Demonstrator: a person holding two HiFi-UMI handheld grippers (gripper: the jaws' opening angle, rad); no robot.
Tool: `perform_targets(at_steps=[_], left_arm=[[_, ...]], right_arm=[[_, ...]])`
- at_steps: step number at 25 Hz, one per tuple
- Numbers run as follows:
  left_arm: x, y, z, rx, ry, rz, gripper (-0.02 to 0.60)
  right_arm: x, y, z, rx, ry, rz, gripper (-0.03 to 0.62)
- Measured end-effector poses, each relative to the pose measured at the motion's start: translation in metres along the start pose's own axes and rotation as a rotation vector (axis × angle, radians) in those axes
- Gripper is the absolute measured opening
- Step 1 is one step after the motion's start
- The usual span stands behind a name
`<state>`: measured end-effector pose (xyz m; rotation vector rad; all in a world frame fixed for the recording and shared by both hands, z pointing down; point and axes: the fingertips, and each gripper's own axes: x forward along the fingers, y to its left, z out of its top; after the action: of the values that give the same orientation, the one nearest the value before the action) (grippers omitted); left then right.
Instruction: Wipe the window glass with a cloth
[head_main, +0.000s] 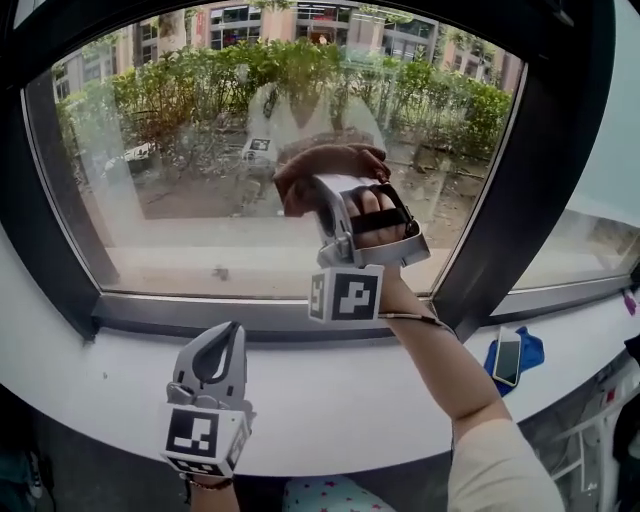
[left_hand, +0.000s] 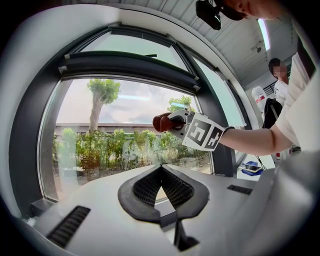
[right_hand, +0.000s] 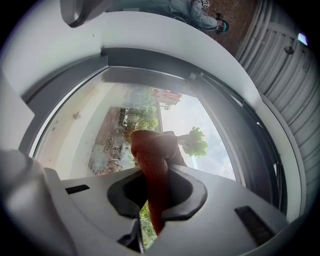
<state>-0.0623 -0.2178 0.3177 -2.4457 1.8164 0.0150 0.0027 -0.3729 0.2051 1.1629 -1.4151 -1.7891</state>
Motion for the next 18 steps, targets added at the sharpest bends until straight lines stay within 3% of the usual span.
perform_targets(at_steps=[11, 18], left_arm=[[0.004, -0.003, -0.004, 0.023, 0.007, -0.019, 0.020], [0.001, -0.004, -0.002, 0.013, -0.001, -0.016, 0.020]], right_arm=[[-0.013, 0.038, -0.003, 0.066, 0.013, 0.034, 0.055], [-0.027, 0.090, 0.001, 0.087, 0.009, 0.112, 0.058]])
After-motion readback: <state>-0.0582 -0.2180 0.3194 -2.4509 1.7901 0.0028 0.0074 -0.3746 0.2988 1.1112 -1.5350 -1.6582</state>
